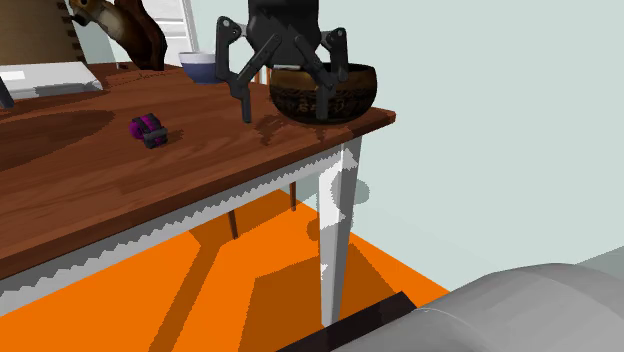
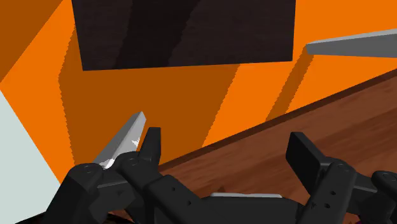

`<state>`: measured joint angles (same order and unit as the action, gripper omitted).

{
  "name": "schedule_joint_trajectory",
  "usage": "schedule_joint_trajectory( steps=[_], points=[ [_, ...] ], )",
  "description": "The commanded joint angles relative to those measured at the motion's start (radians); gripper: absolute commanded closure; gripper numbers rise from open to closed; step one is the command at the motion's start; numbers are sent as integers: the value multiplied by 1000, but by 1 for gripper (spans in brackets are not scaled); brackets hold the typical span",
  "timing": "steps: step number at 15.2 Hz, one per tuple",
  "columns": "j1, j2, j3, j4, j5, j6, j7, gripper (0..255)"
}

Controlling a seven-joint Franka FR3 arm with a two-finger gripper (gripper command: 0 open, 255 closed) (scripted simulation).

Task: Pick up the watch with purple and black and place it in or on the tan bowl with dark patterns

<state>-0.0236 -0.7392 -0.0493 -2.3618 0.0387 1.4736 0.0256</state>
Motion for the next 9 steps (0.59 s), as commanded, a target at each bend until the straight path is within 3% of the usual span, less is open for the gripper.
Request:
schedule_joint_trajectory(
  steps=[1, 9],
  points=[
    [0, 0, 0, 0, 0, 0, 0, 0],
    [69, 179, 87, 98, 112, 147, 69, 0]
  ],
)
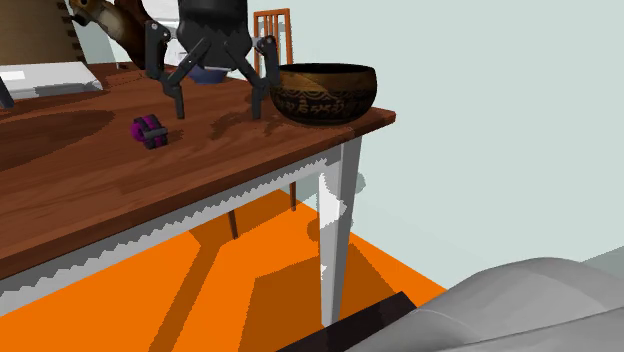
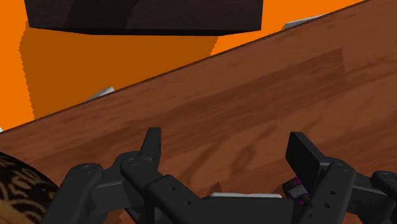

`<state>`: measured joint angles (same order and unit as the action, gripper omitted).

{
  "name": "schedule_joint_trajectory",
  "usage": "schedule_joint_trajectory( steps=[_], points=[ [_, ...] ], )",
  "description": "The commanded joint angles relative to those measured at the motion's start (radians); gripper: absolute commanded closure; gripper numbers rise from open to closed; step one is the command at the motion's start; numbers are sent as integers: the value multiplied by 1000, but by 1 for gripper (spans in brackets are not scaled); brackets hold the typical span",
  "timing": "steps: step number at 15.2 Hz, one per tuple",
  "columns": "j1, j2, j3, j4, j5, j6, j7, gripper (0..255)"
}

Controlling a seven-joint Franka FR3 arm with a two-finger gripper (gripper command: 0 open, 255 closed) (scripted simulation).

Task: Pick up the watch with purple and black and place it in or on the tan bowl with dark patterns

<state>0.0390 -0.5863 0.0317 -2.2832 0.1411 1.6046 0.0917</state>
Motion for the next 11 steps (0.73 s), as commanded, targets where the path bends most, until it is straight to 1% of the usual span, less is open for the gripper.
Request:
schedule_joint_trajectory(
  steps=[1, 8, 9, 11],
  points=[
    [14, 51, 17, 37, 21, 33, 11, 0],
    [60, 226, 87, 180, 78, 132, 63, 0],
    [62, 232, 89, 186, 80, 135, 65, 0],
    [64, 232, 93, 159, 82, 161, 64, 0]
  ],
)
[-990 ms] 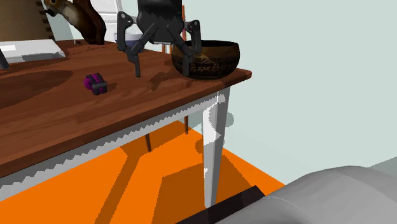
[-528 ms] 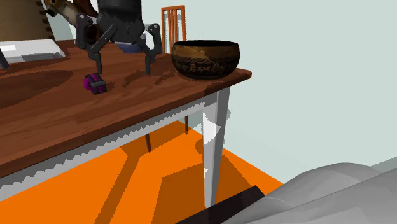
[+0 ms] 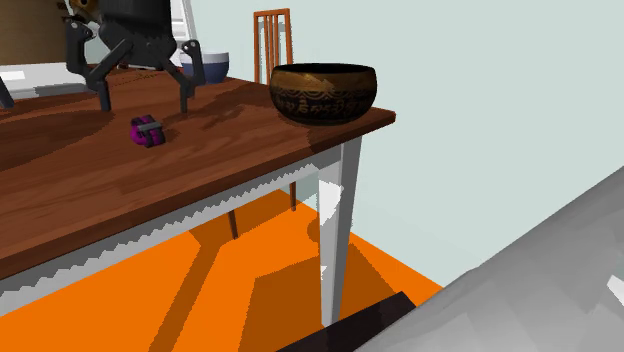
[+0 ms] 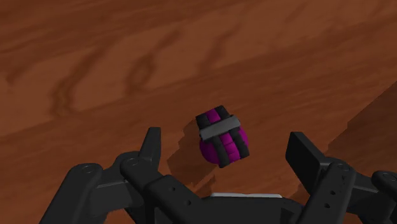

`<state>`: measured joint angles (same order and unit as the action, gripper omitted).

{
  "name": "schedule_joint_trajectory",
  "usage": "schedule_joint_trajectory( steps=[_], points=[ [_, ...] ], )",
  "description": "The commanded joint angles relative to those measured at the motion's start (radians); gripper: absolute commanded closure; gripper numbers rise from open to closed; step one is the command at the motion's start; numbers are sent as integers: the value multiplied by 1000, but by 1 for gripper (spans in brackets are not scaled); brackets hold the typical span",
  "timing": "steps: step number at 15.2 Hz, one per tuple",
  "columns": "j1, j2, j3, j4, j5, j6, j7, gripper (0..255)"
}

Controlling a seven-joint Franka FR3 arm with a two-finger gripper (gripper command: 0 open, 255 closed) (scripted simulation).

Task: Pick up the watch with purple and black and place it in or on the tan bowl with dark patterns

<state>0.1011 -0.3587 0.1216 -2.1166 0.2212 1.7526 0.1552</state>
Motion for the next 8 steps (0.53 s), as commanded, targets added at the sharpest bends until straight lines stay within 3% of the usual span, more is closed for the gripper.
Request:
schedule_joint_trajectory(
  steps=[1, 8],
  points=[
    [3, 4, 5, -20, 3, 27, 0, 0],
    [7, 7, 13, -78, 9, 88, -2, 0]
  ],
)
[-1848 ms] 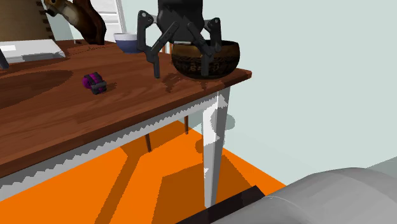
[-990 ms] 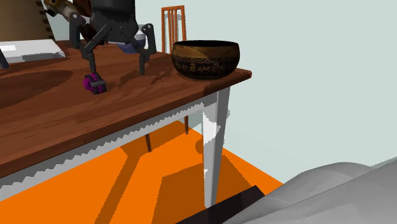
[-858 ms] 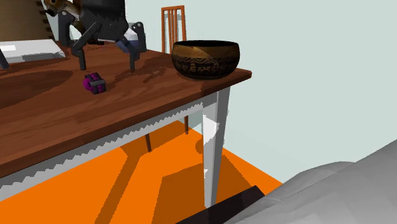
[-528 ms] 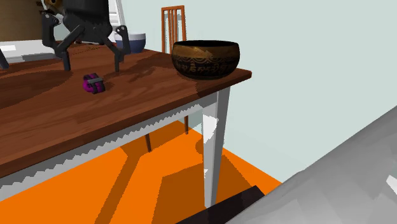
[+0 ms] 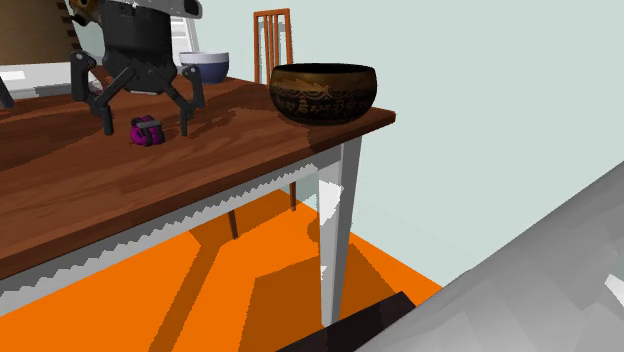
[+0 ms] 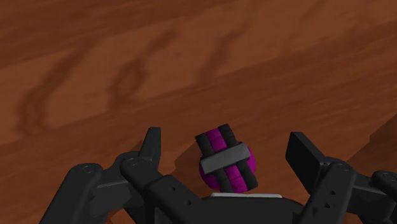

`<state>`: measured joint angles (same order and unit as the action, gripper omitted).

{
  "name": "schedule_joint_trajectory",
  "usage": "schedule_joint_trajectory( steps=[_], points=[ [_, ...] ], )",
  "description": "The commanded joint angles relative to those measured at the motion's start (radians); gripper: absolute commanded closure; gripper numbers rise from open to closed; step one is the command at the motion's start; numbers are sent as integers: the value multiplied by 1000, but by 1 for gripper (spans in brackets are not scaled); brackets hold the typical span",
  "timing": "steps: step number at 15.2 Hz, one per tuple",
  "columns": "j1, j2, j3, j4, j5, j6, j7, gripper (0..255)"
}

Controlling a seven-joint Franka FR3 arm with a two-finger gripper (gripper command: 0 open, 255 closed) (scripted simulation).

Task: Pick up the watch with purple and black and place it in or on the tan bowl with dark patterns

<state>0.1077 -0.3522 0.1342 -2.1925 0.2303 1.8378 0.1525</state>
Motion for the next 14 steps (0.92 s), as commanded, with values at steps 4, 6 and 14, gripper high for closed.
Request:
schedule_joint_trajectory(
  steps=[4, 6, 14],
  points=[
    [0, 0, 1, -2, 0, 3, 0, 0],
    [0, 0, 1, -2, 0, 3, 0, 255],
    [0, 0, 1, -2, 0, 3, 0, 255]
  ],
)
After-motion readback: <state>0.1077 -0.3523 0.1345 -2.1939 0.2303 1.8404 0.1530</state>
